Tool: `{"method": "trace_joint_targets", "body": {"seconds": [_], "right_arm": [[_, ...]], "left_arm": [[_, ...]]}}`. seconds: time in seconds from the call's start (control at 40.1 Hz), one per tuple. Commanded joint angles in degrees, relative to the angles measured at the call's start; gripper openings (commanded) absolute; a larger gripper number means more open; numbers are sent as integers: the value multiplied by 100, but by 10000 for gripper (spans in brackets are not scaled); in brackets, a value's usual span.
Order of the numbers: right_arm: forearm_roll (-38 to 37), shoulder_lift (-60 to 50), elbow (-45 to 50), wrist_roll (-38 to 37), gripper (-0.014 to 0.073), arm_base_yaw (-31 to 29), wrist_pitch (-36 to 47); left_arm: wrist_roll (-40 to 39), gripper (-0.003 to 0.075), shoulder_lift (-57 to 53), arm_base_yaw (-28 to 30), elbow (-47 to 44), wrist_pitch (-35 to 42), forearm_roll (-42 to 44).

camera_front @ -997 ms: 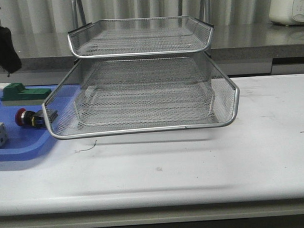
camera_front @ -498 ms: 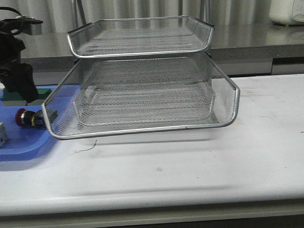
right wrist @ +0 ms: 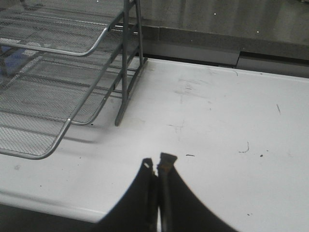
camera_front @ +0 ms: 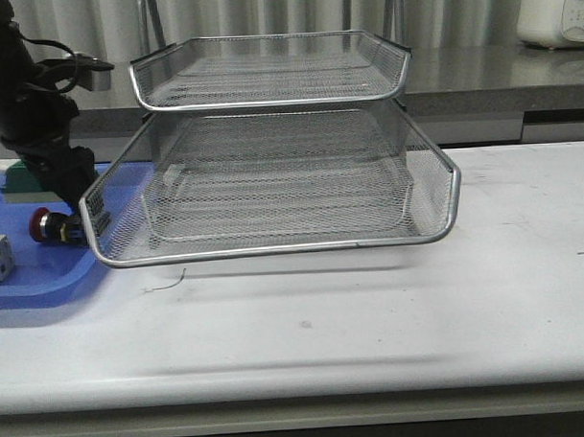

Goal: Place button on rack with both arms
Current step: 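Lower the left gripper over the red push button in the tray, then close the left gripper on the push button's switch body and lift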

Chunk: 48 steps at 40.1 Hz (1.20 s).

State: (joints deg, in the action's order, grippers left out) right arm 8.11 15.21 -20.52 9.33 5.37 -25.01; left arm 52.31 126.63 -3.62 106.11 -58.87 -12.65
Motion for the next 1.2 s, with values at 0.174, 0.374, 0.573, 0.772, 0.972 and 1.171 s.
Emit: {"method": "trace_joint_targets", "body": {"seconds": [0.174, 0.374, 0.573, 0.772, 0.972, 1.171], "right_arm": [[-38, 34, -153, 1, -61, -29, 461], [-38, 34, -153, 1, -61, -29, 461], [-38, 34, -153, 1, -61, -29, 461], [-38, 34, -153, 1, -61, -29, 461], [-38, 34, -153, 1, -61, -29, 461], [-38, 34, -153, 1, -61, -29, 461]], "left_arm": [[-14, 682, -132, -40, 158, -11, -63], [-14, 682, 93, -40, 158, 72, 8], [-14, 681, 127, -40, 158, 169, 21], [-14, 547, 127, -40, 158, 195, 47], [-14, 240, 127, -40, 158, 228, 47], [-191, 145, 80, 21, 339, 148, 47]]}}
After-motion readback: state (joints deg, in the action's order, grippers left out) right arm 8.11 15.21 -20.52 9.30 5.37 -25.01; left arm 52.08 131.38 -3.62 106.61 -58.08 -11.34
